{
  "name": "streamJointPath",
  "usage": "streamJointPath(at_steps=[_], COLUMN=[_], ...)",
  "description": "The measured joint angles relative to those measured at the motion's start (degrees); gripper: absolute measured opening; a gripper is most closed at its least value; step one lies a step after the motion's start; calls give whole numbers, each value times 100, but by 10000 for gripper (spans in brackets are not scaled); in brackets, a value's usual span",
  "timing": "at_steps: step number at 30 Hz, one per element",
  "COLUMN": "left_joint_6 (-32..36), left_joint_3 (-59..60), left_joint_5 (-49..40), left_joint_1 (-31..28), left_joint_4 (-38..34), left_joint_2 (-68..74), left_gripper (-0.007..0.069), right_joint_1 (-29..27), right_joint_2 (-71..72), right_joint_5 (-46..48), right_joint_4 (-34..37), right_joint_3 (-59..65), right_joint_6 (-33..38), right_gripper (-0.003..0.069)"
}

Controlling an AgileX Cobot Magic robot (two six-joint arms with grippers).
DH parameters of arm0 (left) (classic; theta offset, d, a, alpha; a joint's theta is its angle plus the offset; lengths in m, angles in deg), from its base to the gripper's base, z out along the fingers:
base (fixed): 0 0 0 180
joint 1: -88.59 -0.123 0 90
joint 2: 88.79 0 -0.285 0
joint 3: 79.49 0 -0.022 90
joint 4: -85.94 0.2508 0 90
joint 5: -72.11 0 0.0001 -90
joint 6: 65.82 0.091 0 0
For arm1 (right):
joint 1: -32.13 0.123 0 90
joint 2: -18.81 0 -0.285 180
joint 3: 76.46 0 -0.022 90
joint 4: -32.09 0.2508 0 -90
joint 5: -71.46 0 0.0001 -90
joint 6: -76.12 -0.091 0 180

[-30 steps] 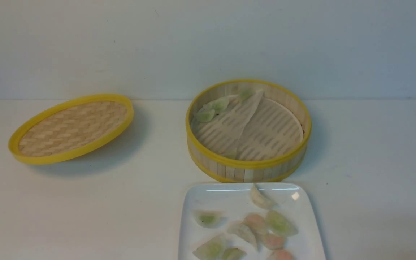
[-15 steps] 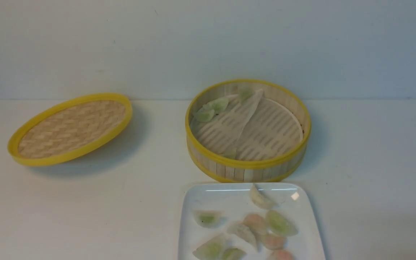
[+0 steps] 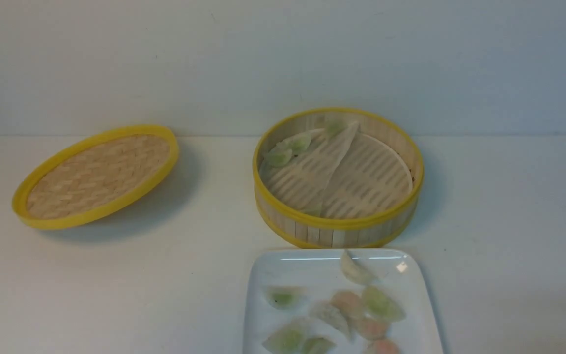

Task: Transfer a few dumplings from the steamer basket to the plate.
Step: Use the left arm to grab a dumpling from the steamer

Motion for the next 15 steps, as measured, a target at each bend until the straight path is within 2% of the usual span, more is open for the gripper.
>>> streamJointPath(at_steps=[2, 6, 7, 10, 15], left_joint_6=[873, 1703, 1763, 2079, 2363], left_joint_3=[-319, -834, -870, -1575, -2659], left_joint_5=[-462, -798, -829, -934, -438], left_joint_1=[15, 277, 303, 914, 1696], left_joint_4=[-487, -1012, -1034, -1032, -788], left_joint_2=[1017, 2375, 2506, 3370, 4126], left_gripper=[-6, -6, -6, -6, -6], right_joint_1=[0, 0, 0, 0, 0], right_joint_2=[0, 0, 0, 0, 0], right_joint_5=[0, 0, 0, 0, 0], right_joint_4=[0, 0, 0, 0, 0], right_joint_3=[0, 0, 0, 0, 0], right_joint_6=[0, 0, 0, 0, 0], right_gripper=[-15, -15, -15, -15, -15])
